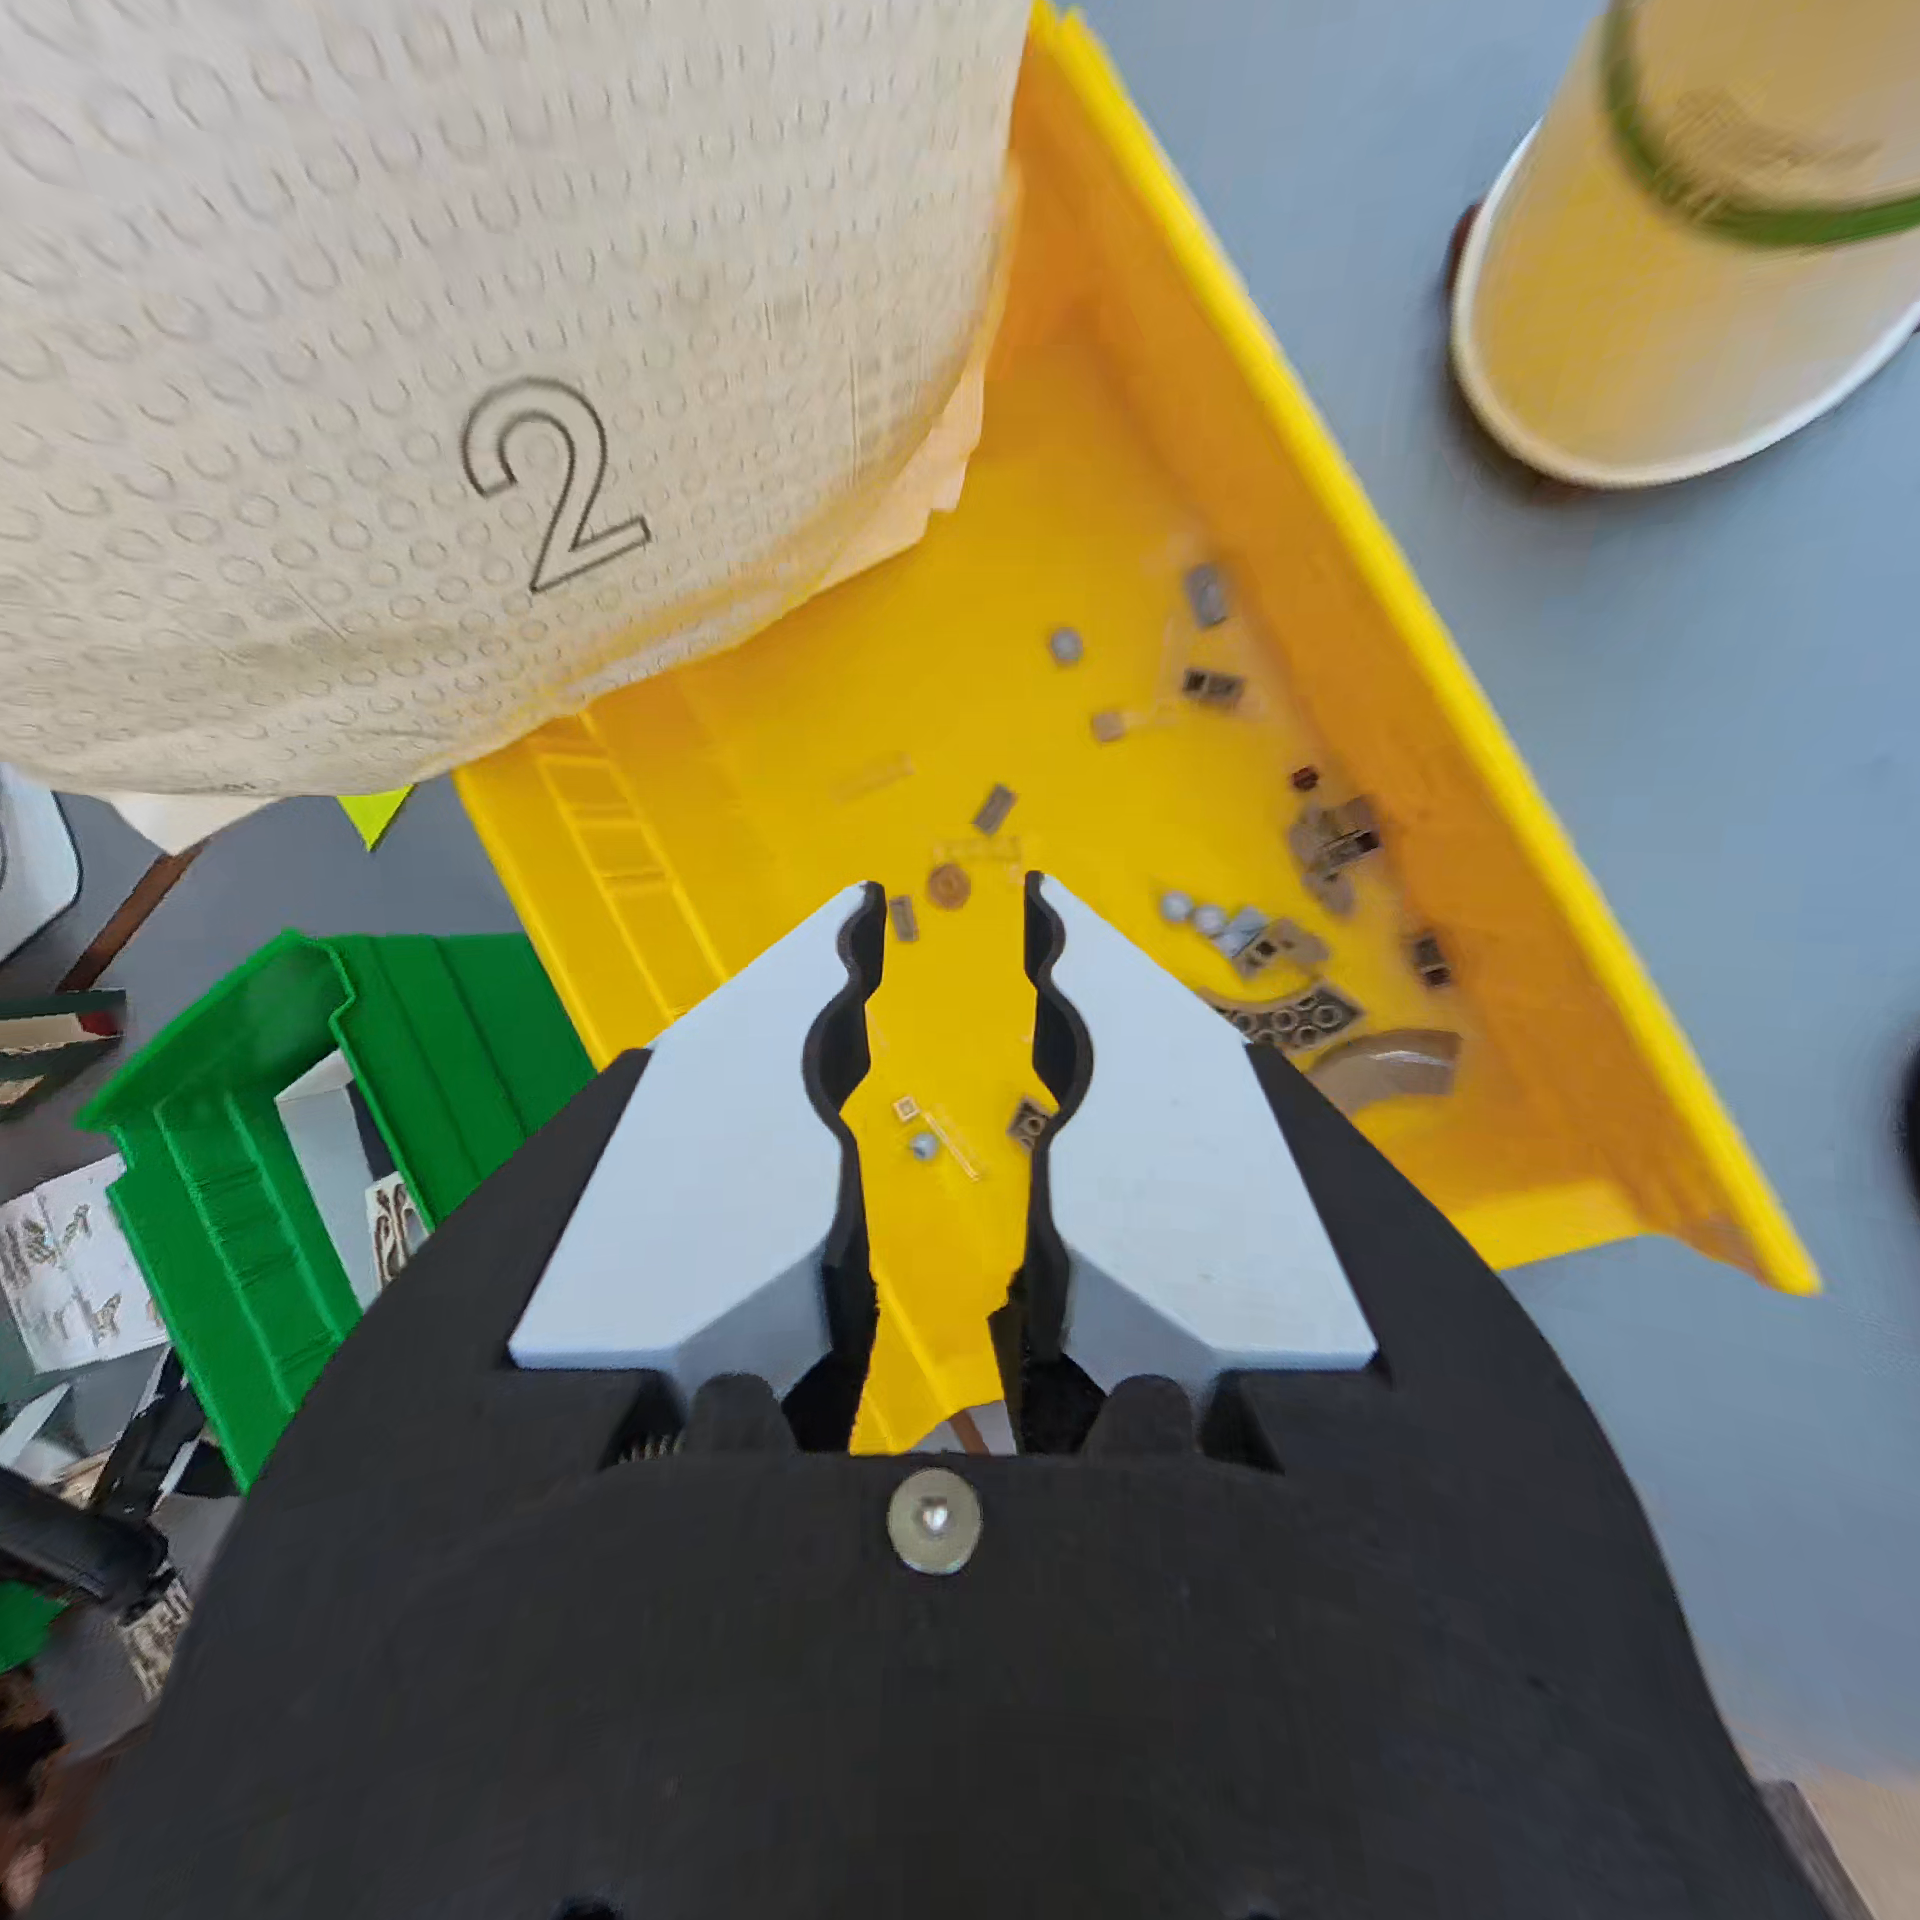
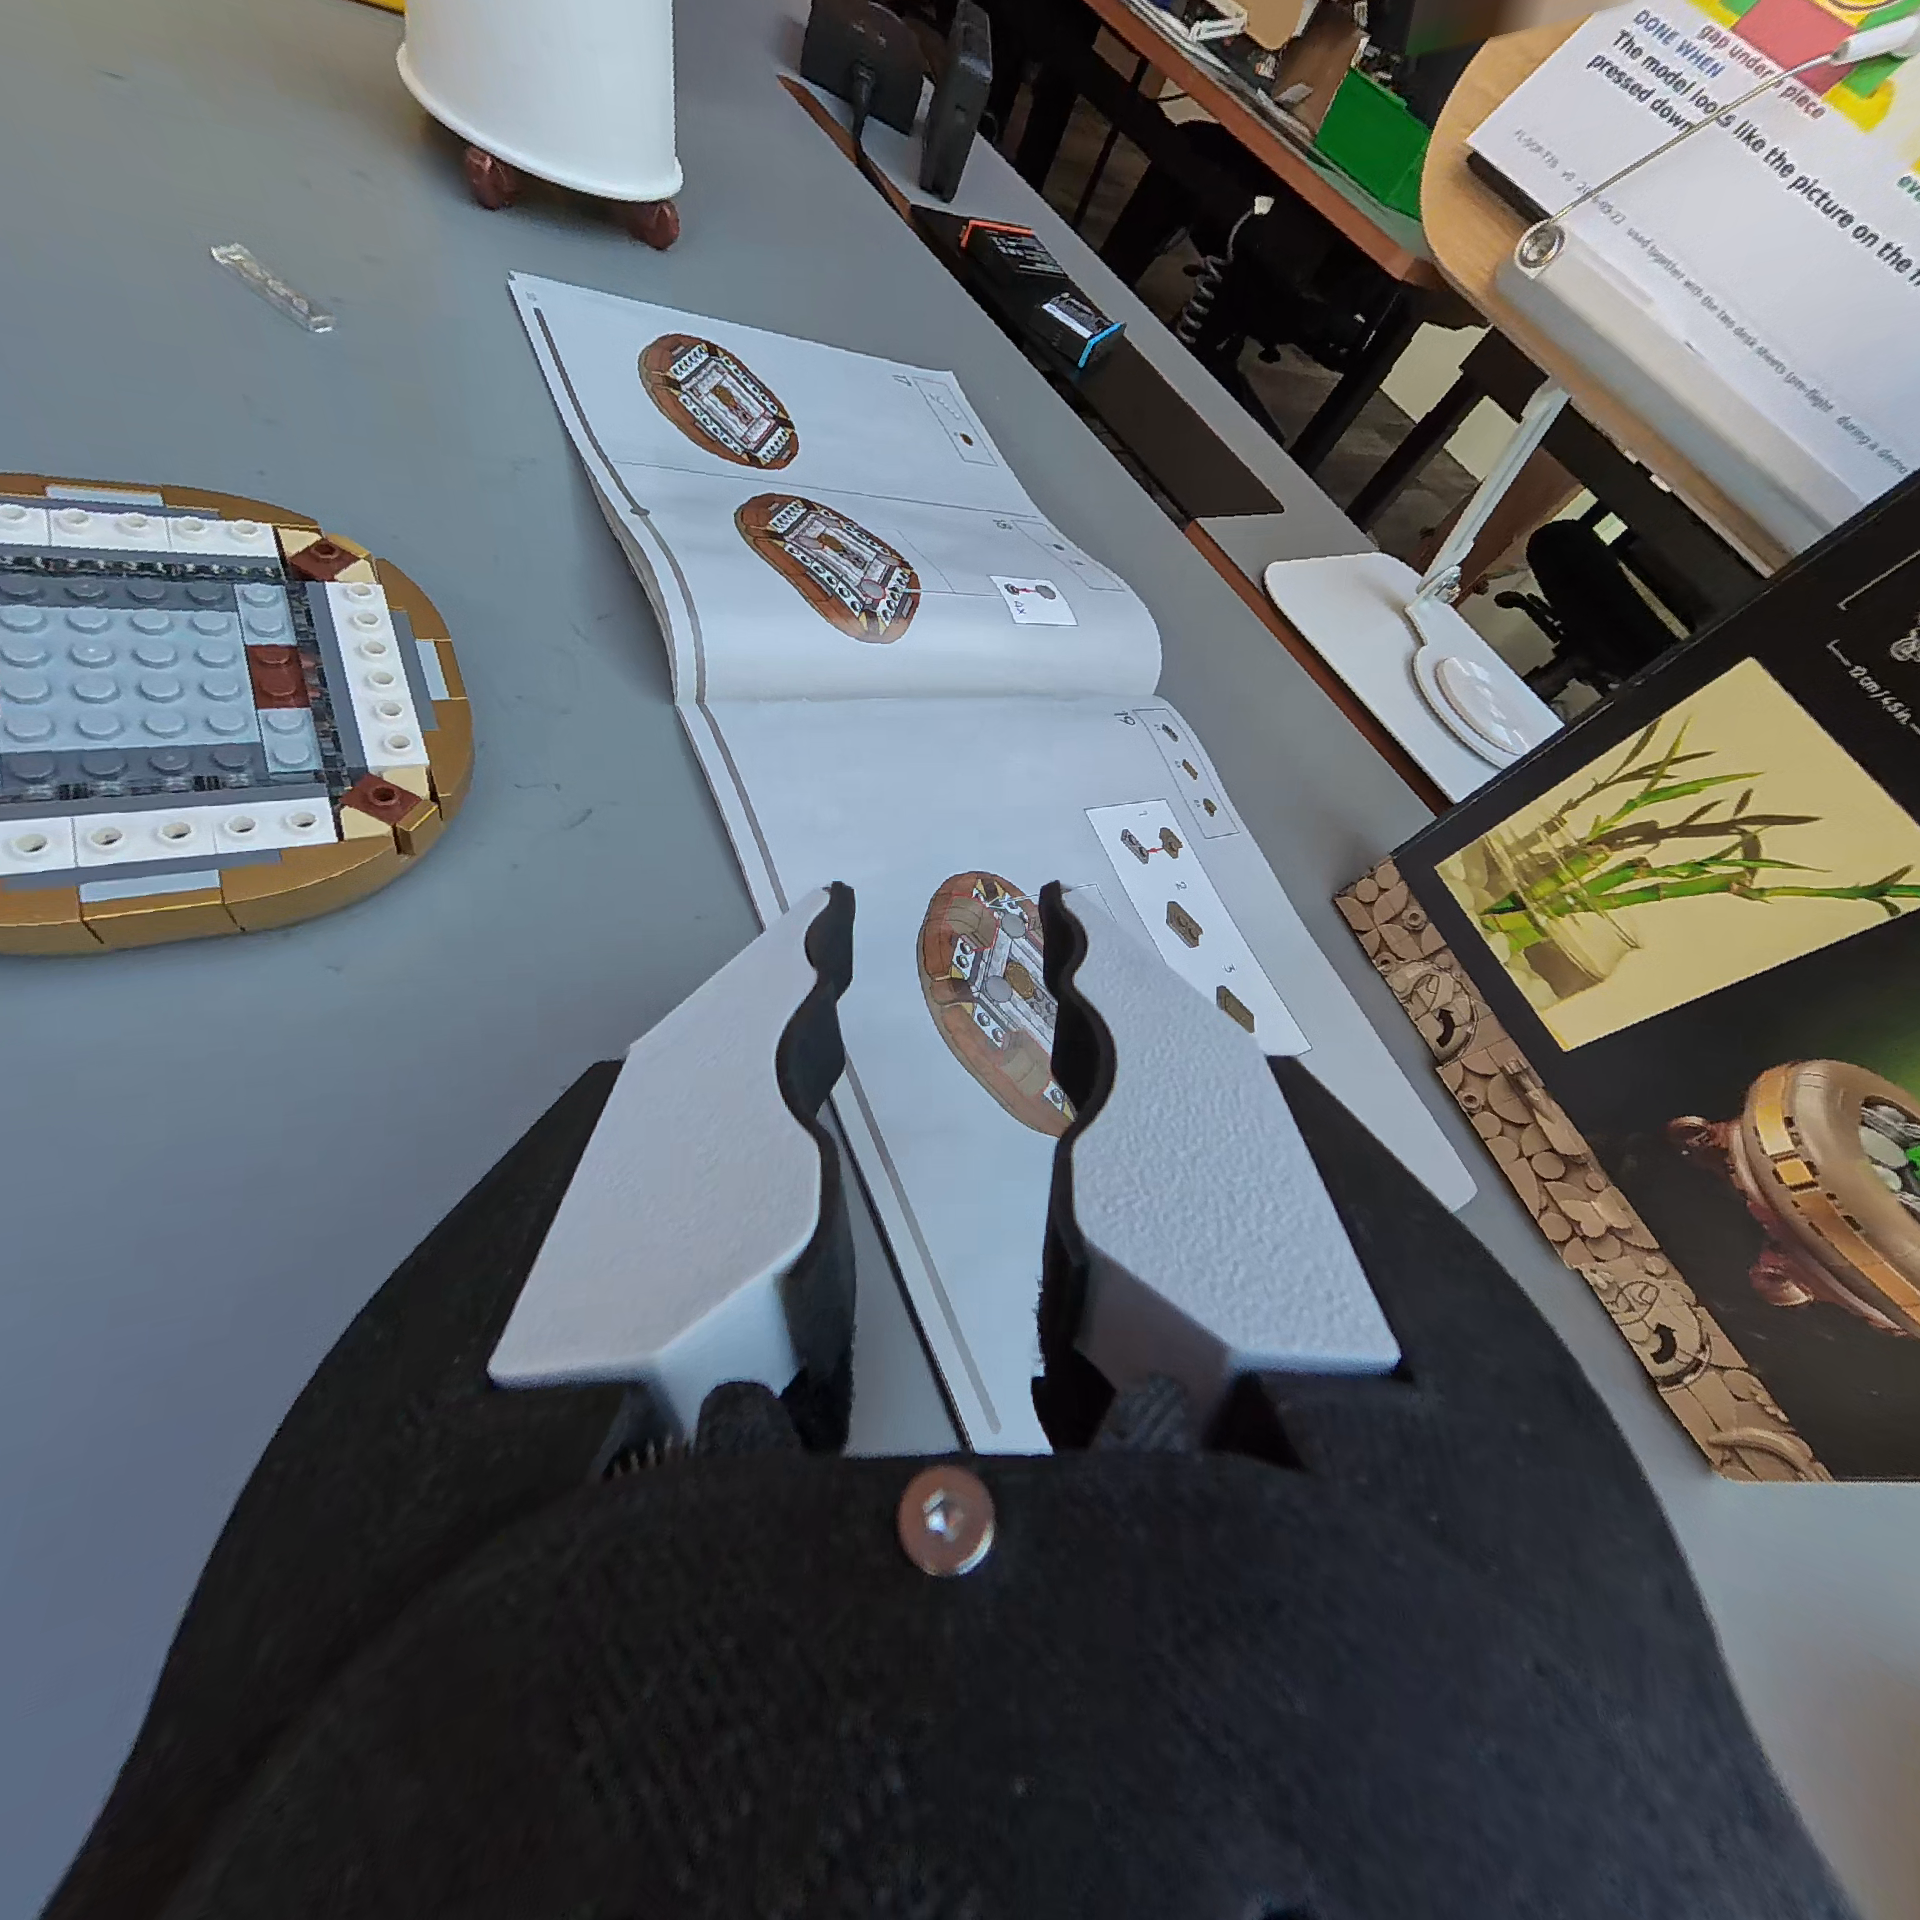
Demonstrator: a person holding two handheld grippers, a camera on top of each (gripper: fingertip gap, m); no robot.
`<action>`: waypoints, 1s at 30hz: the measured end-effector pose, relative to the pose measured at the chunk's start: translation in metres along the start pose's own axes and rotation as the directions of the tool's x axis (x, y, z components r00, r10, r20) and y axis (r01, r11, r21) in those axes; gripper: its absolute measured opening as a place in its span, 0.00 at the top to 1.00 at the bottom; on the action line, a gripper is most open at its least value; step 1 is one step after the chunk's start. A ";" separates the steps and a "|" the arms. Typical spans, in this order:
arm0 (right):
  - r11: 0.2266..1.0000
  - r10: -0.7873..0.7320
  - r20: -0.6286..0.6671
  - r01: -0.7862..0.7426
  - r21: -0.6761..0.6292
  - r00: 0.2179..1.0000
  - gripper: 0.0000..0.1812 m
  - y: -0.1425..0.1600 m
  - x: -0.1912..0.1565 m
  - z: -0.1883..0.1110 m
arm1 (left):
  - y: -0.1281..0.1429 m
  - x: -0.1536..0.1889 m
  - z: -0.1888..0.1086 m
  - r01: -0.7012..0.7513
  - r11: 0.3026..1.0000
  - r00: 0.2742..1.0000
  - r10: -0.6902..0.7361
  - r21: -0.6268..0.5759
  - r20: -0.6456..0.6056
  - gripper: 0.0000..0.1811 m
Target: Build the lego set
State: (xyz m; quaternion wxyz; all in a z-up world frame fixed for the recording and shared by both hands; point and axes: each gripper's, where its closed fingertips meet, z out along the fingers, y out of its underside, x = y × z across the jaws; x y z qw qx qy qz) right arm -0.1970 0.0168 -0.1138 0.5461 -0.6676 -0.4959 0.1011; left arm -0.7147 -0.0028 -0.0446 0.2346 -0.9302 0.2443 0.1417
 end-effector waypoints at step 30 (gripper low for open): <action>0.998 0.046 -0.038 -0.047 -0.052 0.998 0.80 0.014 0.008 0.003 | 0.037 -0.027 0.132 -0.652 0.713 0.752 0.564 -0.260 -0.340 0.91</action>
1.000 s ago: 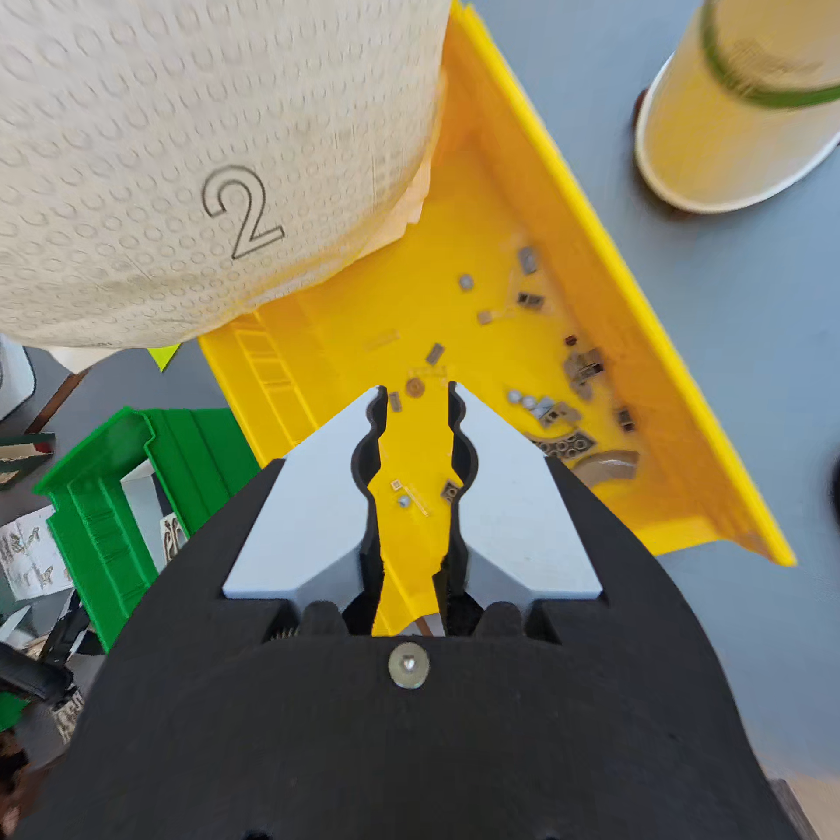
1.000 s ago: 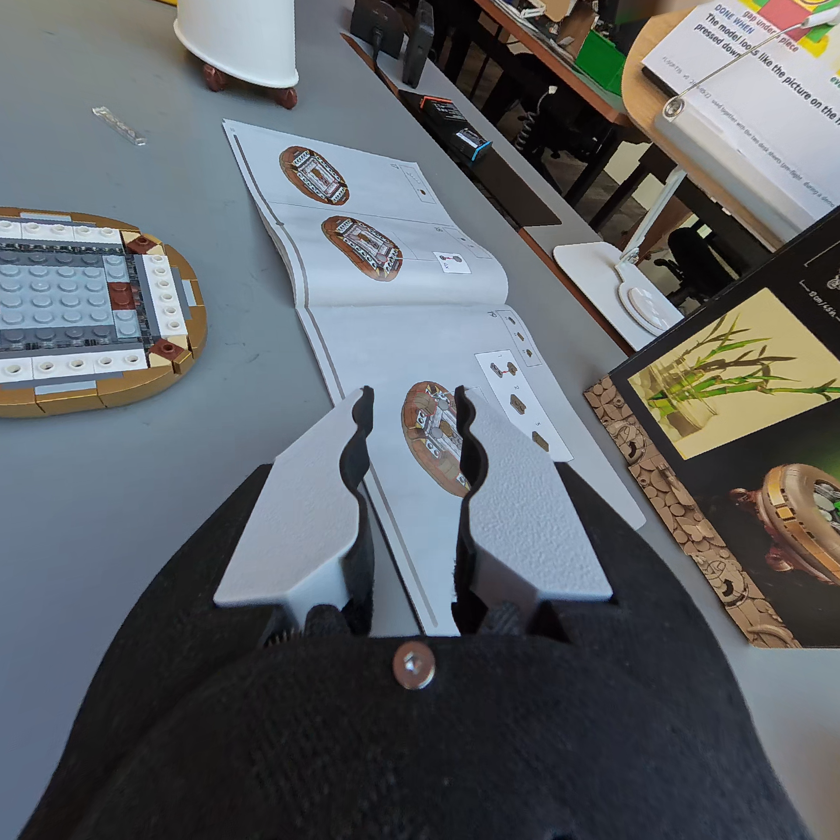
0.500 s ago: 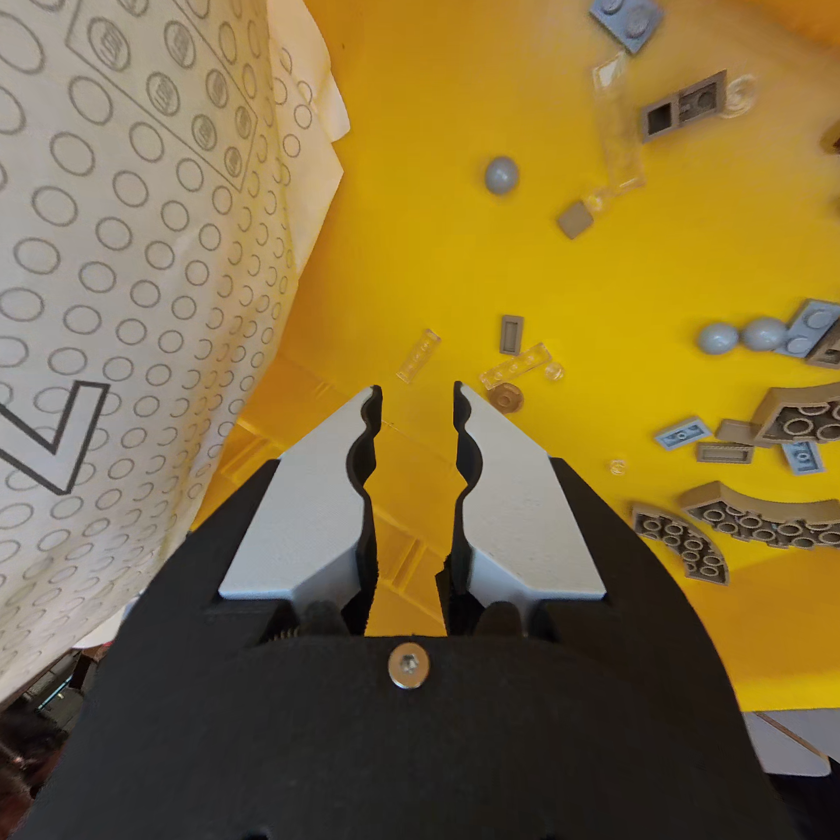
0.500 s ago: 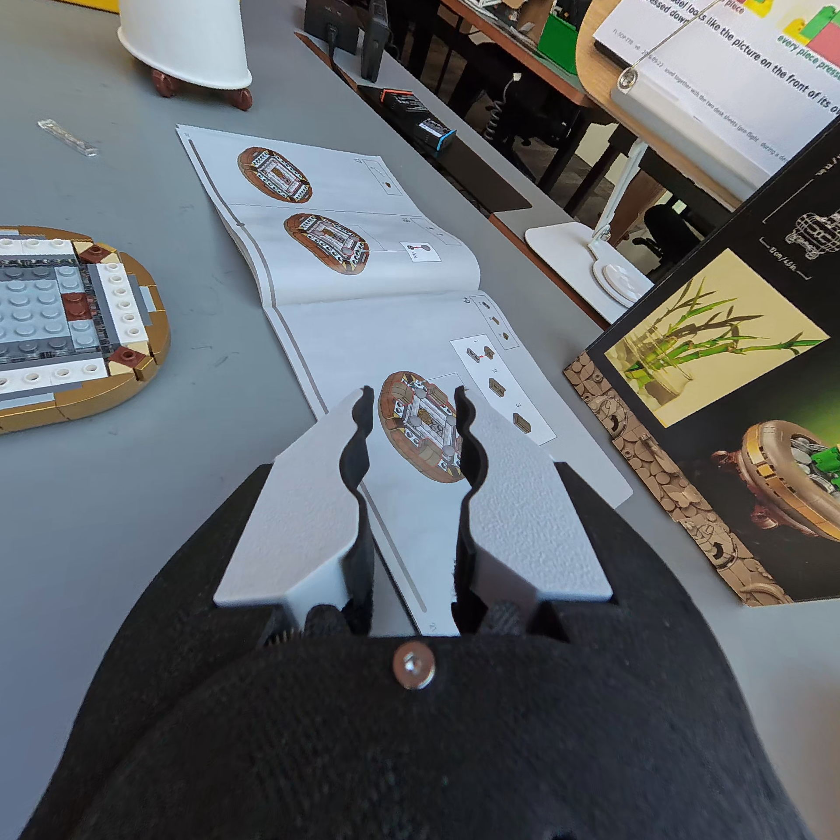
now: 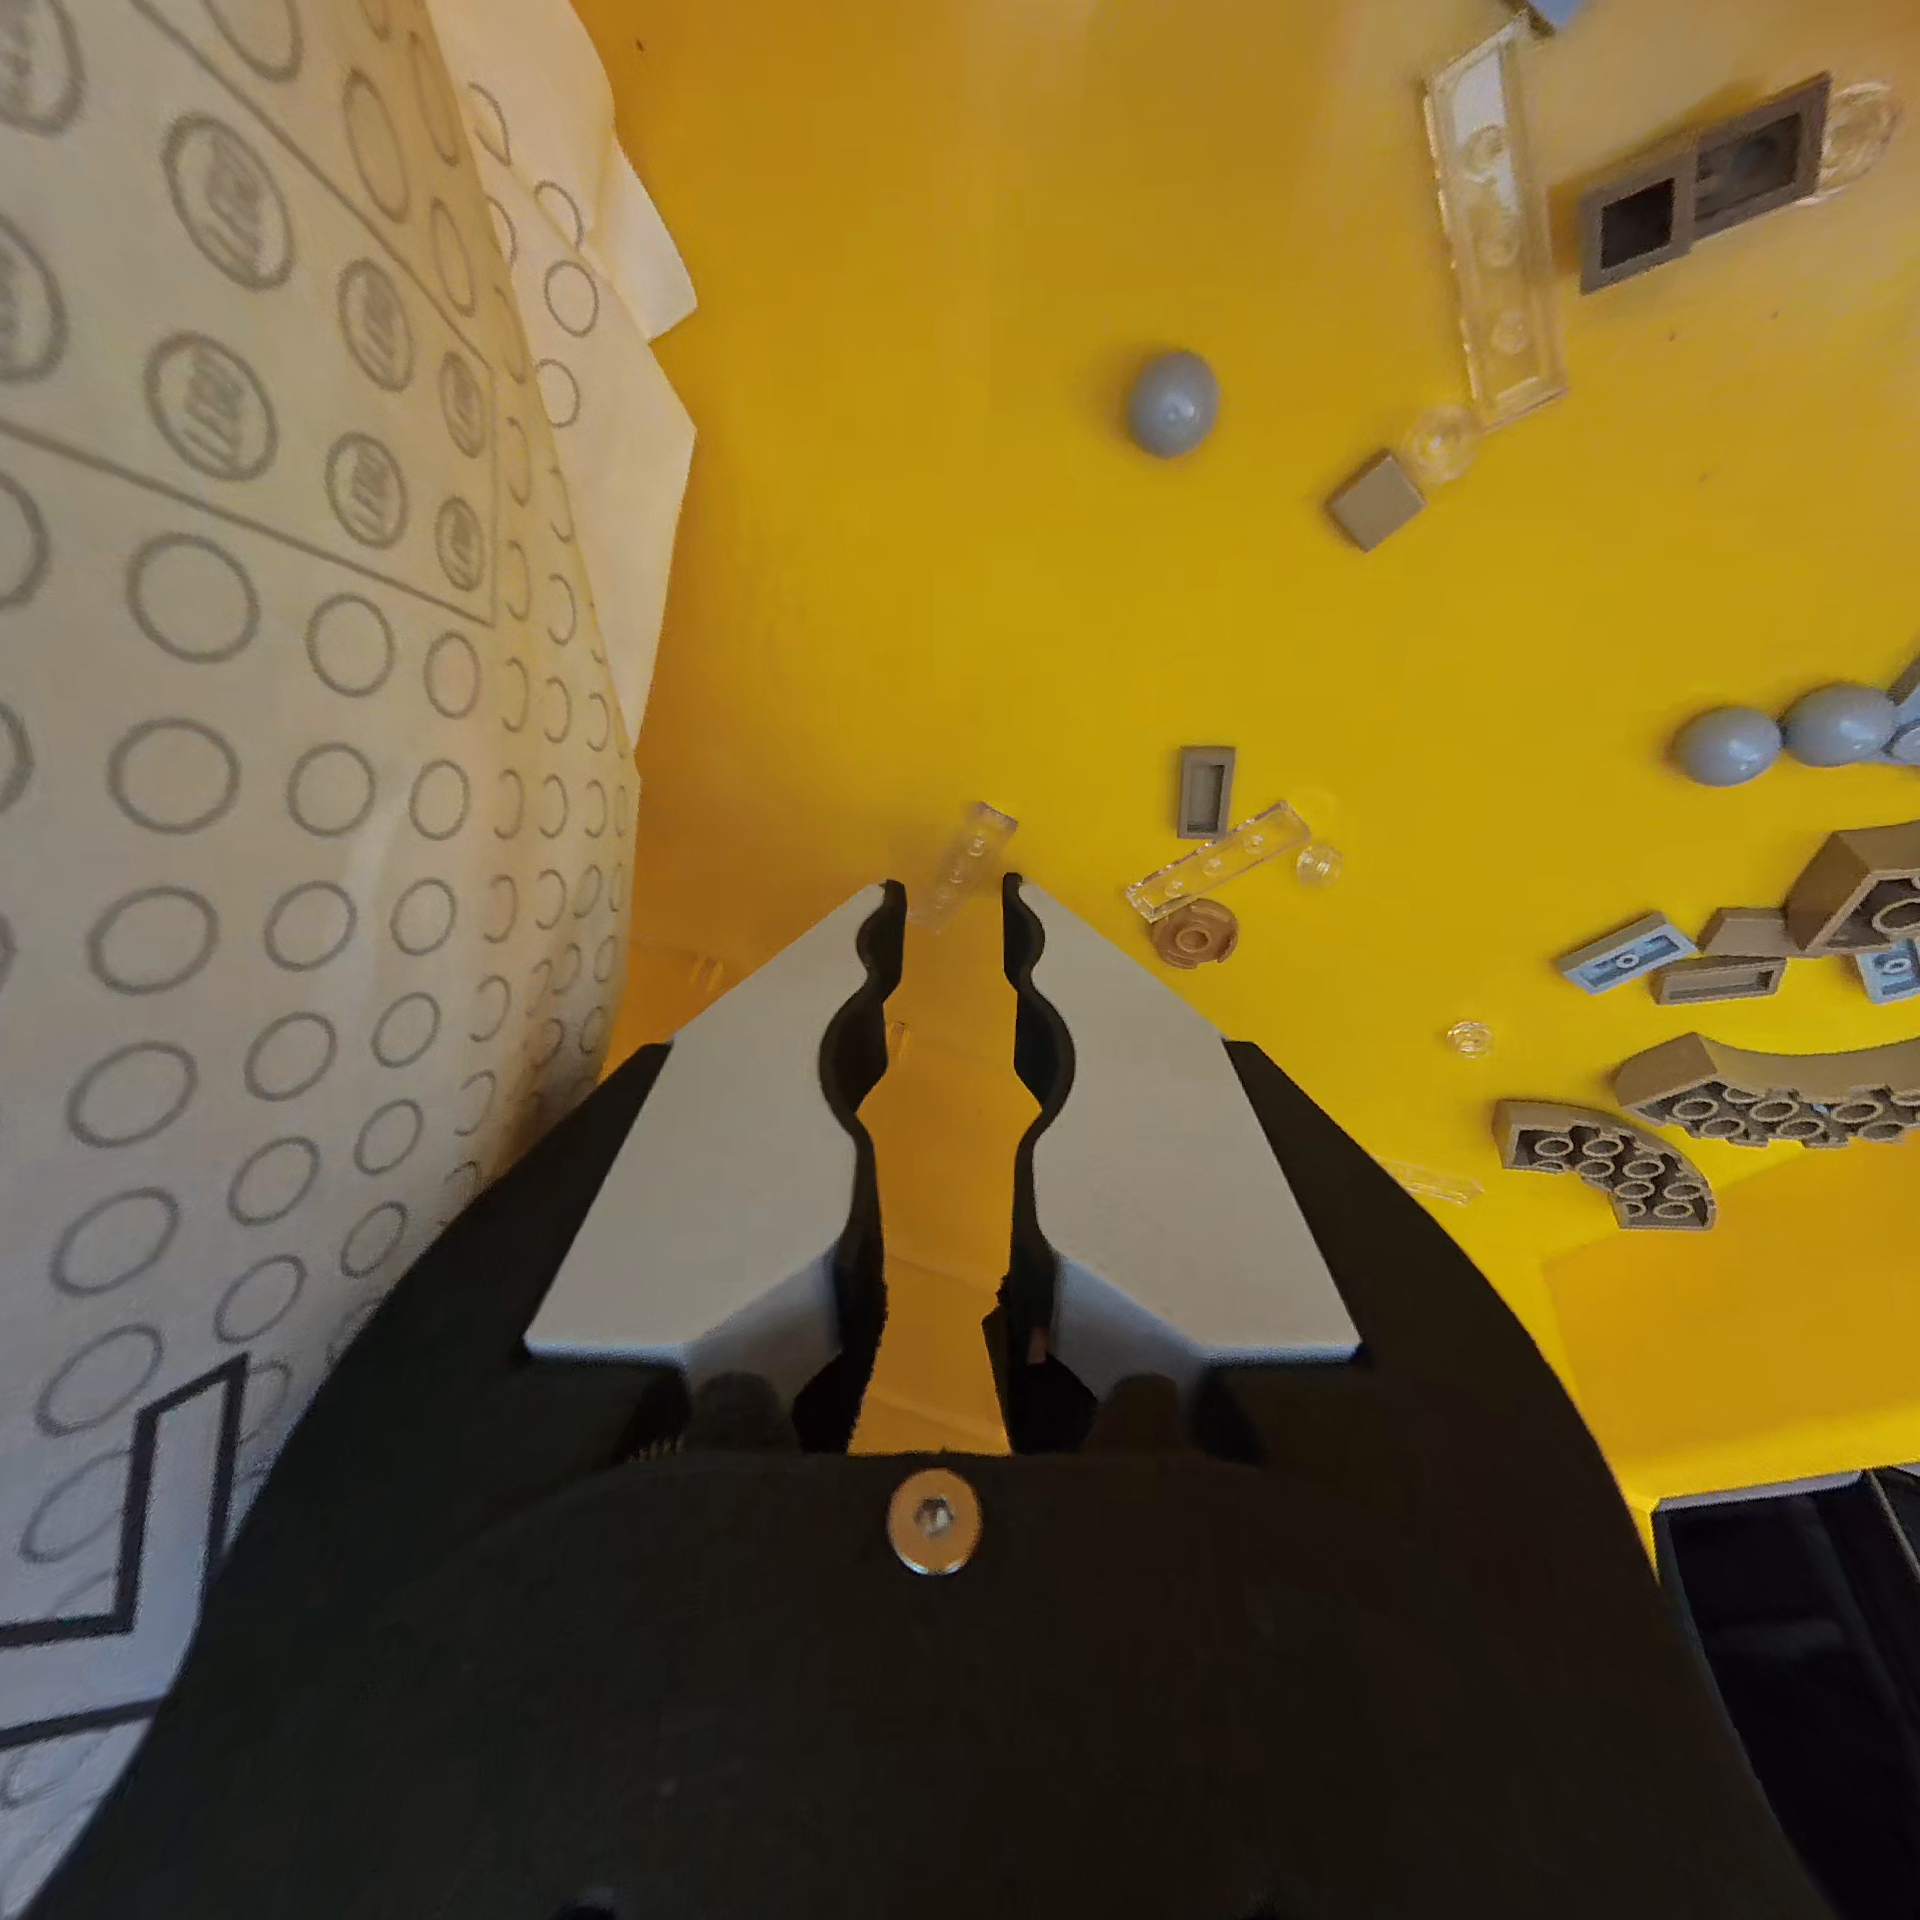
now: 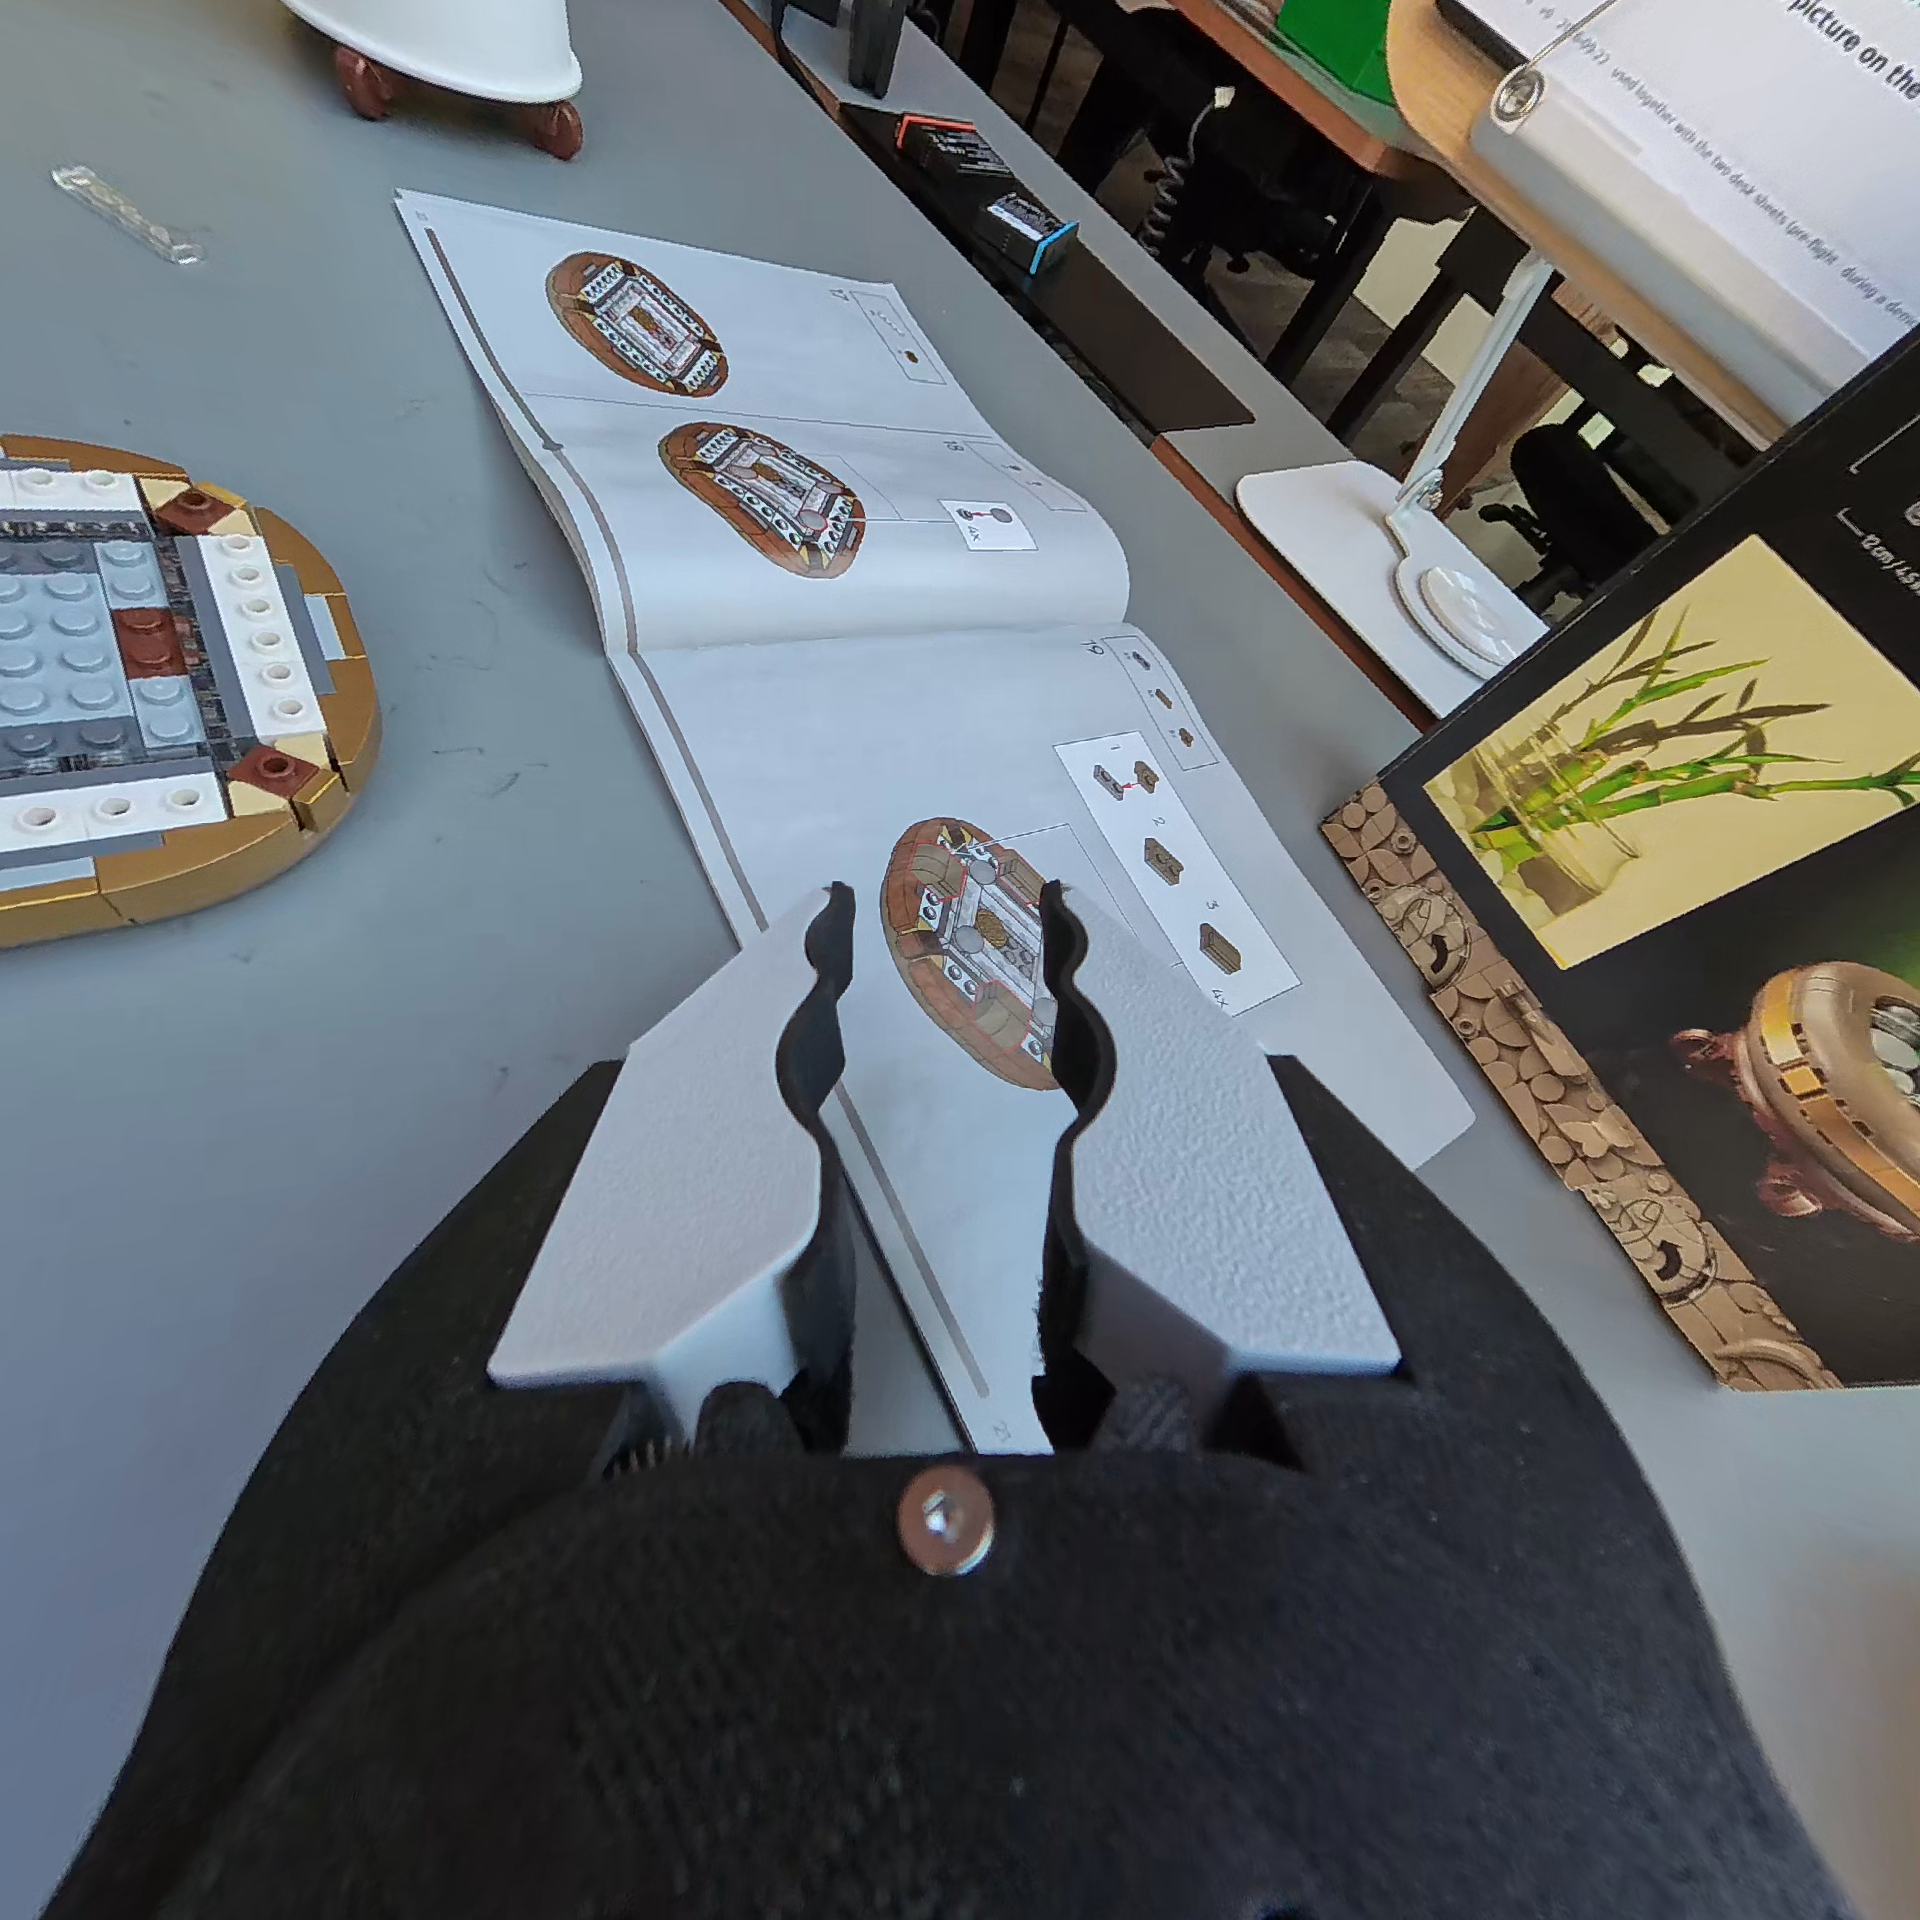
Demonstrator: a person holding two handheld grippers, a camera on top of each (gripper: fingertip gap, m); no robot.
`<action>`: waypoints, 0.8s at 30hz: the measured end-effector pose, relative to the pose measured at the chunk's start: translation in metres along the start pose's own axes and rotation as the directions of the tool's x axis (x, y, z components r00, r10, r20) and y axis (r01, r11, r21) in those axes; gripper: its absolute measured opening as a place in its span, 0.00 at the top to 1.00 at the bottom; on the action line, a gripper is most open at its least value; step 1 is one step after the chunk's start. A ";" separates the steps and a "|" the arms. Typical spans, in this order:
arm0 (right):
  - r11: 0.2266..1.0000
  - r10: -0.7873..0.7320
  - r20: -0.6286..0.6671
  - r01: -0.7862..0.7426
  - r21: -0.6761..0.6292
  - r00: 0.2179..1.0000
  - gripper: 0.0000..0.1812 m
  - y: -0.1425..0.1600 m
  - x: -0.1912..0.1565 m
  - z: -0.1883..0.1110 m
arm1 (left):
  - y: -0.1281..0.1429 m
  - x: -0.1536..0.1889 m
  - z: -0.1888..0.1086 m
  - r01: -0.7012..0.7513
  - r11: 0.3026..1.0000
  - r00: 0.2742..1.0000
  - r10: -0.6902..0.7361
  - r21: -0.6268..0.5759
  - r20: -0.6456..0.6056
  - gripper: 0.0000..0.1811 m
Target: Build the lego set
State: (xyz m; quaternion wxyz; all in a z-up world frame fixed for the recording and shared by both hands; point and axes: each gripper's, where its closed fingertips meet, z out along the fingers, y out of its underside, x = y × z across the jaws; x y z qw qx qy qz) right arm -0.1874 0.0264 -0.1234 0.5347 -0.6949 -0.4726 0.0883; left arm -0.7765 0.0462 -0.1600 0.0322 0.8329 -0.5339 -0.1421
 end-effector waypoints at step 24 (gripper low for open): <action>1.000 -0.005 0.016 0.005 0.005 1.000 0.80 -0.001 -0.003 0.000 | 0.004 0.027 -0.001 0.295 0.953 0.929 -0.303 -0.070 -0.211 0.95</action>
